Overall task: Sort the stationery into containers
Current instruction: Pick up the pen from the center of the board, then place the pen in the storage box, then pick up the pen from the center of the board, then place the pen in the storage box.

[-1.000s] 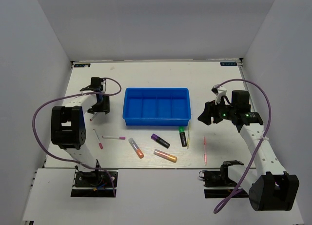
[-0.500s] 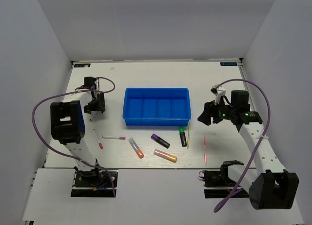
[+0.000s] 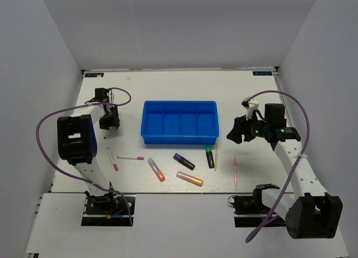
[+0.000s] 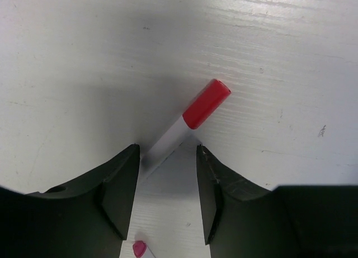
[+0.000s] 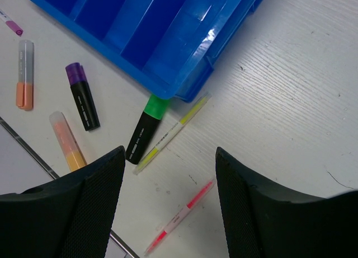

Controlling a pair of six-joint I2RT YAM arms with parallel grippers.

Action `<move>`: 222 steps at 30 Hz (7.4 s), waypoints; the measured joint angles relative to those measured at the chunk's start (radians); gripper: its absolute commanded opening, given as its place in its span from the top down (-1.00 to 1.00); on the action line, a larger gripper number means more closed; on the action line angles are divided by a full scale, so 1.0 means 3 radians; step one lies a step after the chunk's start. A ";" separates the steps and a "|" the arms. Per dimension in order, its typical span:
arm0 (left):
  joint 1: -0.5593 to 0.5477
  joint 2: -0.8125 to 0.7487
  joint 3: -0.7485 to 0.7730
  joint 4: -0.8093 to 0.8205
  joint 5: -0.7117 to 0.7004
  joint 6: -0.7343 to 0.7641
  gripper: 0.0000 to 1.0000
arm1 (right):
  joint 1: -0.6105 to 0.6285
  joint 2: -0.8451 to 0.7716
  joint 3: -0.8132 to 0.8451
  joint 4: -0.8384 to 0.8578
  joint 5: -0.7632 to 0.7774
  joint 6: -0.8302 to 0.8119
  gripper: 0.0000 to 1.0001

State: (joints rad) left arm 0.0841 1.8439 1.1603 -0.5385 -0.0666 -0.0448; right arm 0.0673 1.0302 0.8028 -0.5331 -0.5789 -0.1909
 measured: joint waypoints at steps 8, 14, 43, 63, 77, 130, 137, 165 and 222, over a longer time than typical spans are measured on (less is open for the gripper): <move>-0.0001 -0.0034 -0.0089 0.0123 0.0104 -0.0045 0.32 | -0.0003 -0.0015 0.0000 0.0000 -0.0001 0.0003 -0.37; -0.0062 -0.0013 -0.0060 0.0084 0.0076 -0.0050 0.58 | -0.0006 -0.0069 0.0000 0.0000 -0.0001 0.0011 -0.37; -0.0201 -0.0177 -0.0165 -0.0275 0.0198 -0.0264 1.00 | -0.0041 -0.0100 0.0000 0.0000 -0.0010 0.0083 -0.37; -0.0209 -0.0590 -0.0128 -0.0593 0.0429 -0.0412 1.00 | -0.0047 -0.0118 0.0000 0.0000 -0.0053 0.0086 -0.37; -0.0605 -0.0907 0.0415 -0.0821 0.0615 -0.0590 1.00 | -0.0050 -0.0118 0.0000 0.0000 -0.0079 0.0086 -0.37; -0.1666 -0.2313 0.0043 -0.1480 -0.0661 -0.2352 0.21 | -0.0046 0.0008 0.0017 -0.0160 -0.0182 -0.0003 0.43; -0.1567 -0.2567 -0.0706 -0.1998 -0.0890 -0.3474 0.05 | -0.0046 0.0008 0.0020 -0.0161 -0.0186 -0.0004 0.12; -0.1011 -0.1373 -0.1414 -0.1019 -0.0540 -0.4070 -0.05 | -0.0047 -0.0005 0.0024 -0.0178 -0.0189 -0.0010 0.09; -0.1780 -0.0037 0.1383 -0.0852 -0.0473 -0.1405 0.40 | -0.0052 -0.0004 0.0042 -0.0235 -0.0242 -0.0036 0.29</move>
State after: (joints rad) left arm -0.4500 1.8328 1.5753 -0.7940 -0.2085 -0.4664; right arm 0.0517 1.0290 0.8154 -0.6037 -0.6514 -0.2016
